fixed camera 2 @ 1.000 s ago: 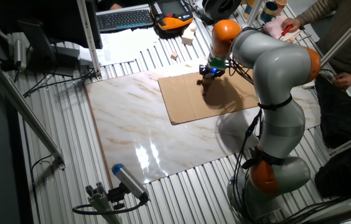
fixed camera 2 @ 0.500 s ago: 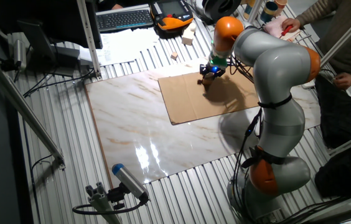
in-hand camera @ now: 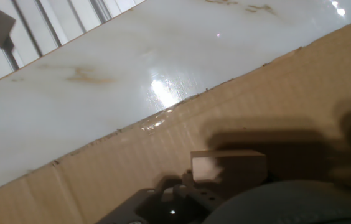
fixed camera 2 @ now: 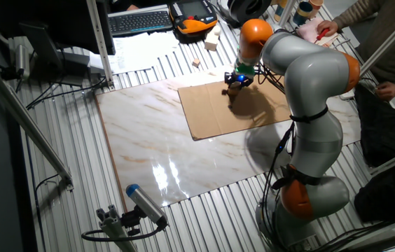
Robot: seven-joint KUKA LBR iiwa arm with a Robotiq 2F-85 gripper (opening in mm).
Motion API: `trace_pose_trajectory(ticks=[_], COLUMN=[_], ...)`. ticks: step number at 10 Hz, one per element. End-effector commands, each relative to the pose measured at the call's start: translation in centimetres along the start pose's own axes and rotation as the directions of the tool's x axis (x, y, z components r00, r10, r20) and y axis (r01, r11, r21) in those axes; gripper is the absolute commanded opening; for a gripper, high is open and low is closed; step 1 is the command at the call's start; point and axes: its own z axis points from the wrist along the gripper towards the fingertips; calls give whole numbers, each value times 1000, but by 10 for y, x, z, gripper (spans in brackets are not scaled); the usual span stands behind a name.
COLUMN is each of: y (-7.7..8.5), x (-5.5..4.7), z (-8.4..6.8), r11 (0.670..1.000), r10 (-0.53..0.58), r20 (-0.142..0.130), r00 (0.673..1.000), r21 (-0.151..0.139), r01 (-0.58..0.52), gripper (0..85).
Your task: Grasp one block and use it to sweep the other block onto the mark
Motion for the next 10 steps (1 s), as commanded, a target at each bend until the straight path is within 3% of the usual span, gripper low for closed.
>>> trace_pose_trajectory(ticks=[1,10], y=[0,2], x=[0,0], z=[0,4], r11=[1000,1000], r10=[7,5], r20=[4,-3], r00=[1000,1000], r21=[1,13], r01=[-7,-5], gripper=[0,0])
